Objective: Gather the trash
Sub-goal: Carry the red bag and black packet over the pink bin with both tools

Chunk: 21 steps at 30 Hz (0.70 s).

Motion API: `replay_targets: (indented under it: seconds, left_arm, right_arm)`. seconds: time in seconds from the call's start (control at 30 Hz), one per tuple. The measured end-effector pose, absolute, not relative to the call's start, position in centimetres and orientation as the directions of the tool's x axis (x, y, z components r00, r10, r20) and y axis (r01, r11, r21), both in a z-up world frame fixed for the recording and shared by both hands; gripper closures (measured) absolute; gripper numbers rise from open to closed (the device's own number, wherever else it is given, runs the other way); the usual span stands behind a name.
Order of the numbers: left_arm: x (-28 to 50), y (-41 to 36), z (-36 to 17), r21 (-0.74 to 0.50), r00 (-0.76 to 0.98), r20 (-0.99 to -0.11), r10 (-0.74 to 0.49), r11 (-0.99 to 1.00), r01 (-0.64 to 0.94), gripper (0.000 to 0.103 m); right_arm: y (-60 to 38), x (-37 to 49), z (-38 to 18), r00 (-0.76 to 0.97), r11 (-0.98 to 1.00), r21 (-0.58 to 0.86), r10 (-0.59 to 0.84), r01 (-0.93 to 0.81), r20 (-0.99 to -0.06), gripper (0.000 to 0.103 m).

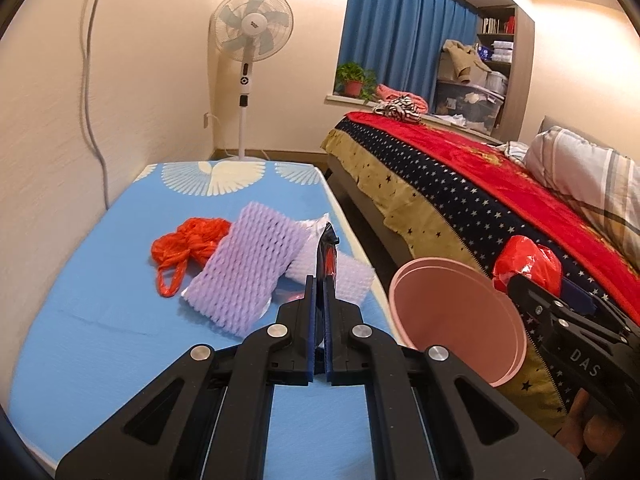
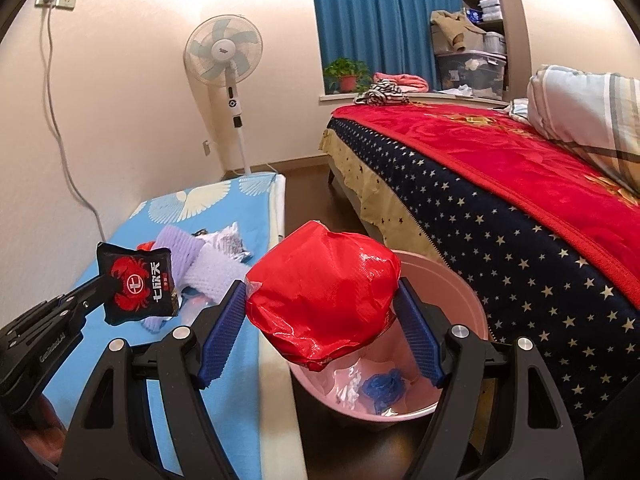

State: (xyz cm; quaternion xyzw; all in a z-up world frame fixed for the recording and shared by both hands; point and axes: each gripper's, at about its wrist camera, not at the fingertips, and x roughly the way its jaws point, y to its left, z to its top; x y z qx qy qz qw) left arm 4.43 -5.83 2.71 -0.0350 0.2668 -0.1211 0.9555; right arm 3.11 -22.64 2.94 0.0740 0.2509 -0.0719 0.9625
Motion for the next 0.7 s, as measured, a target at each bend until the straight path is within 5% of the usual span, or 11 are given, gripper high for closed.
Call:
replay_targets:
  seconds: [0.7]
  left_arm:
    - [7.0, -11.8, 2.4, -0.184, 0.784, -0.485, -0.387, 0.922, 0.340, 0.100]
  right_arm:
    - [-27.8, 4.7, 3.9, 0.845, 0.926, 0.122, -0.265, 0.358, -0.464, 0.030]
